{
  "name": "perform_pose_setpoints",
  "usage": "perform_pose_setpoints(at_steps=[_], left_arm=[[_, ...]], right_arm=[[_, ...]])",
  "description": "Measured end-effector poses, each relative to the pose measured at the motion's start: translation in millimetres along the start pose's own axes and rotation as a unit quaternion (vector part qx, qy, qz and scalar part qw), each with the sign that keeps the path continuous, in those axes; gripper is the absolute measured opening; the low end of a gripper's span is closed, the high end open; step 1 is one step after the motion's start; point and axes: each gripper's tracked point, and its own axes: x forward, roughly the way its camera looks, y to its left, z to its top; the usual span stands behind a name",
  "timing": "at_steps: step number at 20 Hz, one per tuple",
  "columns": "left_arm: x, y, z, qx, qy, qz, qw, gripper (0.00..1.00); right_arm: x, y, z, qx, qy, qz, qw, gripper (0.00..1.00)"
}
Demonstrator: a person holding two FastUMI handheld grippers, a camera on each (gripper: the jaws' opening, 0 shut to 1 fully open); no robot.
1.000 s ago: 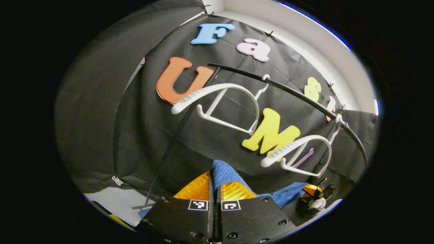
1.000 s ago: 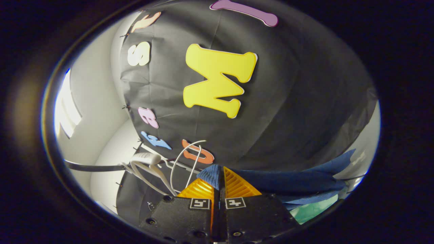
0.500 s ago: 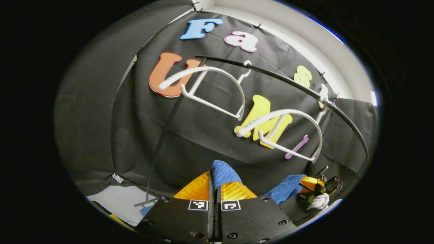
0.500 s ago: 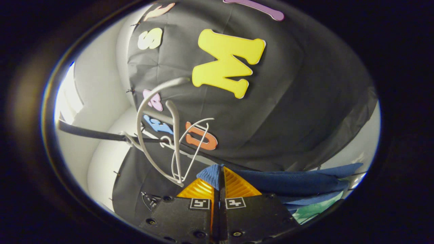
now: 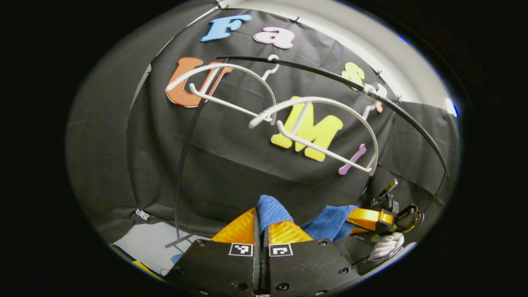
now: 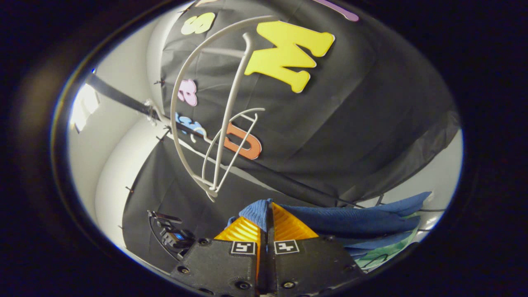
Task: Grasp the clothes on the hanger with both hands and then place them into the laundry hamper below.
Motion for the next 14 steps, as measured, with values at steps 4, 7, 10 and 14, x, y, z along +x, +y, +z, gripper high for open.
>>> perform_pose_setpoints(at_steps=[4,7,10,14], left_arm=[[2.4,-11.4,-24.6,0.028,0.025,0.004,0.999,0.00],[0.5,-14.0,-50.8,0.045,0.044,0.016,0.998,0.01],[7.1,-10.9,-84.0,0.058,0.066,0.027,0.996,0.01],[13.1,8.7,-131.8,0.032,0.099,0.046,0.994,0.01]], right_arm=[[17.5,5.5,-34.1,-0.018,0.033,-0.011,0.999,0.04],[27.8,-8.2,-64.9,-0.026,0.059,-0.035,0.997,0.03],[33.1,-29.7,-90.9,-0.060,0.090,-0.067,0.992,0.04],[28.7,-75.0,-115.9,-0.075,0.126,-0.117,0.982,0.04]])
